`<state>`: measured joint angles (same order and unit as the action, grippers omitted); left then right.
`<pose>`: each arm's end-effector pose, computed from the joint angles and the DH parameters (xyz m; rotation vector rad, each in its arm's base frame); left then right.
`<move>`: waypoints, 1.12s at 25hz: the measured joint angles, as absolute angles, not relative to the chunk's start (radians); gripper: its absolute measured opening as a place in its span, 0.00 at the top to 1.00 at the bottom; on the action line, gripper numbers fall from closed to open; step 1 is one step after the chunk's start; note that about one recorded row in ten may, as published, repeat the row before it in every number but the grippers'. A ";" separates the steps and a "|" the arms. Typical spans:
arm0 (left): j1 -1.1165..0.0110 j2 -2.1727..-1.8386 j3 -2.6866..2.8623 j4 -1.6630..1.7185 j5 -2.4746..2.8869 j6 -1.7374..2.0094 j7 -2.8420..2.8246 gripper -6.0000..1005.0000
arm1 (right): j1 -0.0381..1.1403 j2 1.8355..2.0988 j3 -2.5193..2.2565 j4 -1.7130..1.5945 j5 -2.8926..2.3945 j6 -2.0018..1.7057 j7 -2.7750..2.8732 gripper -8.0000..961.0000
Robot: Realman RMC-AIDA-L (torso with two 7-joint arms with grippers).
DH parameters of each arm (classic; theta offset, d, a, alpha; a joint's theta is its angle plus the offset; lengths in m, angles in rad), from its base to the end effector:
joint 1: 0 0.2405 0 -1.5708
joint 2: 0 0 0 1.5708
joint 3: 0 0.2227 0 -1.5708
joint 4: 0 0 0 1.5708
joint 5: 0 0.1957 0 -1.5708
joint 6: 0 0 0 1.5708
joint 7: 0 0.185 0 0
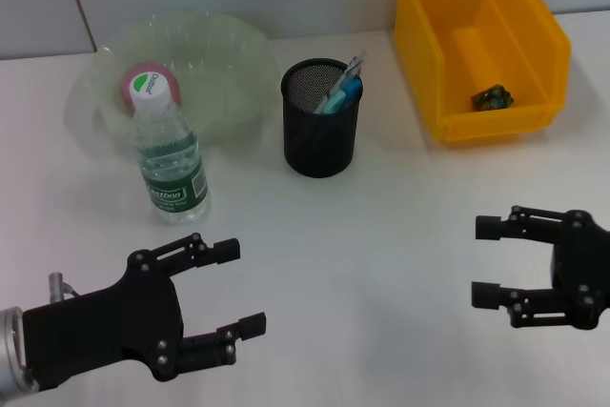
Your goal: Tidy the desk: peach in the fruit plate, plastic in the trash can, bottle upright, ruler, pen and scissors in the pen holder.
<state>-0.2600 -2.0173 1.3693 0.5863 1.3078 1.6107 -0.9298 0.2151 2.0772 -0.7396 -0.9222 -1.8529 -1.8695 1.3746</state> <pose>-0.2012 0.2367 -0.0436 -2.7558 -0.2113 -1.0266 0.2327 0.2364 0.0255 -2.7411 0.5633 0.8387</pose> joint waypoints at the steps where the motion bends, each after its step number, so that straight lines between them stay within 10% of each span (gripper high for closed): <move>1: -0.260 -2.018 1.366 0.586 1.309 1.609 -0.933 0.21 | 0.215 2.077 -0.740 -0.922 -1.853 -1.869 1.375 0.14; 28: -0.252 -2.022 1.362 0.584 1.319 1.583 -0.936 0.21 | 0.236 2.077 -0.743 -0.857 -1.856 -1.819 1.348 0.14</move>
